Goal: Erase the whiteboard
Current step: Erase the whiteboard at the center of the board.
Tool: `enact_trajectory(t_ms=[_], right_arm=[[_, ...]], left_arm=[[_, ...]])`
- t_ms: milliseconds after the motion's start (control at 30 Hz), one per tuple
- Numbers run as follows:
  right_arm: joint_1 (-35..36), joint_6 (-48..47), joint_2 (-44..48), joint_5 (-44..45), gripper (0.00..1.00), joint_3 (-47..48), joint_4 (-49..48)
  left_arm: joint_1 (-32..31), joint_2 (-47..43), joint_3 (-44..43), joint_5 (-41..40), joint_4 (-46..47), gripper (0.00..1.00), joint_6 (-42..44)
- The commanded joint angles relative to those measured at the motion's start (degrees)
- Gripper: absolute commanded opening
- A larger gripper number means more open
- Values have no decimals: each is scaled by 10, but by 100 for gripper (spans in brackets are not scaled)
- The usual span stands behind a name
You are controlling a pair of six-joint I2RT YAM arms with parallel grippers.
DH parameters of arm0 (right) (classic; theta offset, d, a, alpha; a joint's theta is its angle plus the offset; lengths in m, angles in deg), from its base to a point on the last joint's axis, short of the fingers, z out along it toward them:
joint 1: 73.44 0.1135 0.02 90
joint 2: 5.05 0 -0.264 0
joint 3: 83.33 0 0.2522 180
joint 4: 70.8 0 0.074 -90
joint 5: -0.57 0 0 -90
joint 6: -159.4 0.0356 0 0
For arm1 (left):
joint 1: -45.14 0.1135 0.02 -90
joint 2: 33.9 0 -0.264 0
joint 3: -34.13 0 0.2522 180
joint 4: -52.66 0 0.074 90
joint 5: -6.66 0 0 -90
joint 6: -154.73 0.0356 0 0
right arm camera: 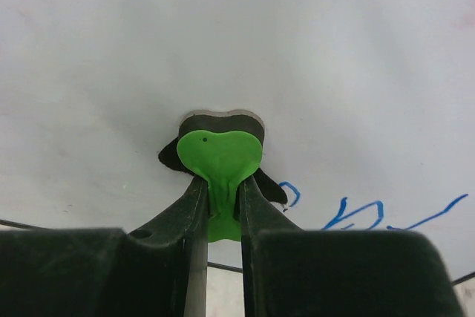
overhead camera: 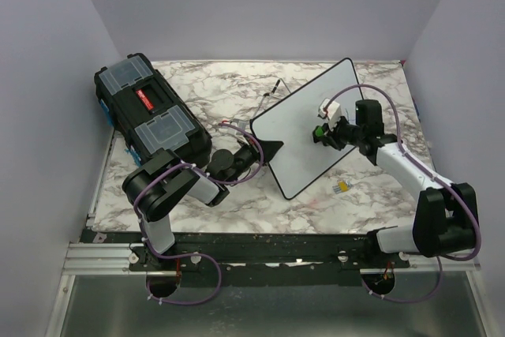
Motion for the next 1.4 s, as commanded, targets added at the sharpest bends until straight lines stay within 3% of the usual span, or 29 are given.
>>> enact_trajectory(t_ms=[0, 167, 433, 700, 967, 1233, 1367], right_arm=[[-12, -38, -5, 10, 1, -25, -15], [4, -106, 1, -84, 1, -58, 51], [24, -75, 14, -127, 1, -13, 30], [21, 24, 0, -12, 1, 44, -63], [-14, 20, -22, 57, 1, 12, -72], [-4, -118, 7, -112, 1, -39, 67], [26, -110, 0, -134, 1, -27, 73]], left_arm=[[-20, -10, -19, 77, 101, 0, -15], [-20, -6, -25, 79, 101, 0, -19], [-20, -7, -23, 77, 101, 0, -17], [-20, -9, -21, 78, 101, 0, -15], [-19, -13, -16, 78, 101, 0, -13], [-19, -8, -21, 79, 101, 0, -18], [-19, -7, -21, 79, 102, 0, -18]])
